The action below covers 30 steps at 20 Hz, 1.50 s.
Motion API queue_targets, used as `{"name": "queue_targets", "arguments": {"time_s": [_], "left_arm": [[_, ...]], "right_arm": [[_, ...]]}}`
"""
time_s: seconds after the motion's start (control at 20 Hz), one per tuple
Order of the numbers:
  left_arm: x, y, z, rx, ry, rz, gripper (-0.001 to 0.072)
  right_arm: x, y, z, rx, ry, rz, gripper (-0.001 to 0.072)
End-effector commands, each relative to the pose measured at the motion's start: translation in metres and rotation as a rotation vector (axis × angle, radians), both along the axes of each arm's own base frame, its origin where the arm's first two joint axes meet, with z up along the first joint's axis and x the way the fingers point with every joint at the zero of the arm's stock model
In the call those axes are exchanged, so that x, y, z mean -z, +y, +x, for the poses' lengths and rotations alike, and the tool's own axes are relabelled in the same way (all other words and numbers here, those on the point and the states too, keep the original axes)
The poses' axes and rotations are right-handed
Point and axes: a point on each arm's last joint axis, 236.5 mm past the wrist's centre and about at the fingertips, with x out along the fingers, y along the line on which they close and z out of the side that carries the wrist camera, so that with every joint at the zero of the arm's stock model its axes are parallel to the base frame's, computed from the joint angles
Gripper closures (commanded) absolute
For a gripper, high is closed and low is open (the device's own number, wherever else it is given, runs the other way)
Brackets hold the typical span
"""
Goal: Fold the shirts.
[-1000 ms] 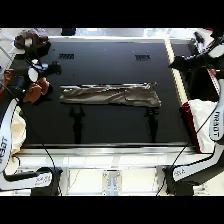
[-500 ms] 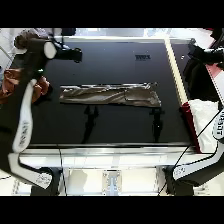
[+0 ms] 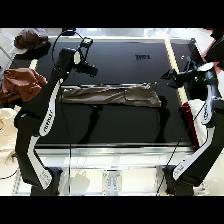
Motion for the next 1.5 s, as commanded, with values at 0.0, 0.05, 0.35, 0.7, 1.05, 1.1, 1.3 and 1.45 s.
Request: {"name": "queue_targets", "arguments": {"time_s": [0.0,0.05,0.35,0.7,1.05,1.1,1.3,1.45], "left_arm": [[0.008,-0.002,-0.003,0.003,0.025,0.007,0.0117],[0.008,-0.002,-0.003,0.003,0.025,0.007,0.0117],[0.015,-0.002,-0.006,0.004,0.041,0.009,0.0117],[0.032,-0.003,-0.011,0.006,0.08,0.01,0.0117],[0.062,-0.033,-0.016,0.014,0.147,-0.113,0.0699],[0.066,-0.044,-0.016,0.016,0.16,-0.164,0.0699],[0.093,-0.093,-0.036,0.121,0.24,-0.27,0.0699],[0.115,-0.113,-0.05,0.155,0.278,-0.254,0.0699]], "right_arm": [[0.032,0.022,-0.015,-0.057,0.096,0.094,0.0048],[0.035,0.027,-0.016,-0.07,0.103,0.097,0.0048],[0.056,0.061,-0.029,-0.182,0.147,0.104,0.005],[0.038,0.117,-0.042,-0.331,0.13,0.182,0.0656],[-0.075,0.141,-0.037,-0.436,-0.045,0.245,0.0687],[-0.088,0.146,-0.039,-0.446,-0.069,0.233,0.0687],[-0.128,0.177,-0.051,-0.487,-0.114,0.215,0.0688],[-0.143,0.205,-0.062,-0.524,-0.116,0.217,0.0688]]}}
